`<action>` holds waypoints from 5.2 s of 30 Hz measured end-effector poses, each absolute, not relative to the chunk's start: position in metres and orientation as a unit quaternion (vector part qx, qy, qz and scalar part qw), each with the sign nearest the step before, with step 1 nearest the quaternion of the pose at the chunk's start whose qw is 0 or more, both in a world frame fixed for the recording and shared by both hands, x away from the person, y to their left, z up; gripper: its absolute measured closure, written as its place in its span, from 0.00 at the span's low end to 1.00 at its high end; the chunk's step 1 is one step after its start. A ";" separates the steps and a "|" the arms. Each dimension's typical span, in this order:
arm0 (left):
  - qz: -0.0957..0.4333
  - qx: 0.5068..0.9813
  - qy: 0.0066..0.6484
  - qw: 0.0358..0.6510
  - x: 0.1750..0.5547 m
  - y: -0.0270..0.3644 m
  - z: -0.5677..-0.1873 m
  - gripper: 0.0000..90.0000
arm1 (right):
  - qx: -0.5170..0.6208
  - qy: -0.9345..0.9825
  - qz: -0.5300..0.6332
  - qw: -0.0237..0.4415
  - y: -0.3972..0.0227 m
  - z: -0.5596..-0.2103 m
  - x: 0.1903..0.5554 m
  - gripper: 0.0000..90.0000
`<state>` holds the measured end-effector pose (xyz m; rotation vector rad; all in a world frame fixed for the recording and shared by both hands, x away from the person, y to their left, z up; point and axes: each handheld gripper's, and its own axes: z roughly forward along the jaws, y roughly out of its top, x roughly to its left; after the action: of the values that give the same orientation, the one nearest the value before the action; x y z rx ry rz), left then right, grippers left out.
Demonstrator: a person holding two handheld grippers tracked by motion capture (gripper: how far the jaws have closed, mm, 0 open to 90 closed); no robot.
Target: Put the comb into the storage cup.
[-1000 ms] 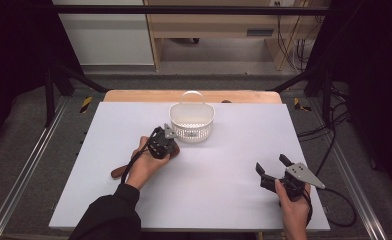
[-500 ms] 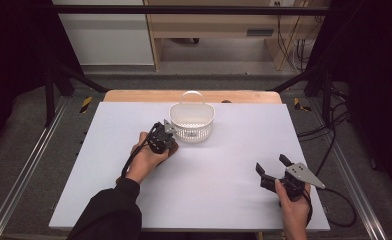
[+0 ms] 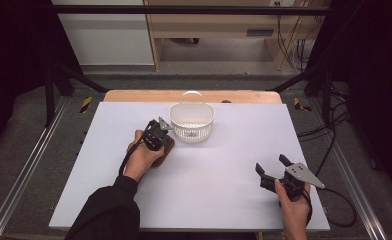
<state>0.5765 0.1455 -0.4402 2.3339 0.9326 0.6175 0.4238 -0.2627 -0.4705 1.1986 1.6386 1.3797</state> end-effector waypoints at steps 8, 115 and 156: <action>0.233 0.861 0.346 0.290 0.573 0.145 -0.436 1.00 | 0.460 0.628 0.530 0.337 -0.263 -0.470 0.424 0.09; 0.115 0.860 0.455 0.200 0.485 0.209 -0.458 0.18 | 0.437 0.649 0.522 0.340 -0.255 -0.470 0.424 0.08; 0.127 0.860 0.450 0.205 0.500 0.205 -0.455 0.77 | 0.439 0.647 0.525 0.336 -0.256 -0.469 0.424 0.08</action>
<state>0.5001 0.2049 -0.4549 2.3965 1.2553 0.3528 0.4237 -0.2560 -0.4694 1.1453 1.6878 1.3689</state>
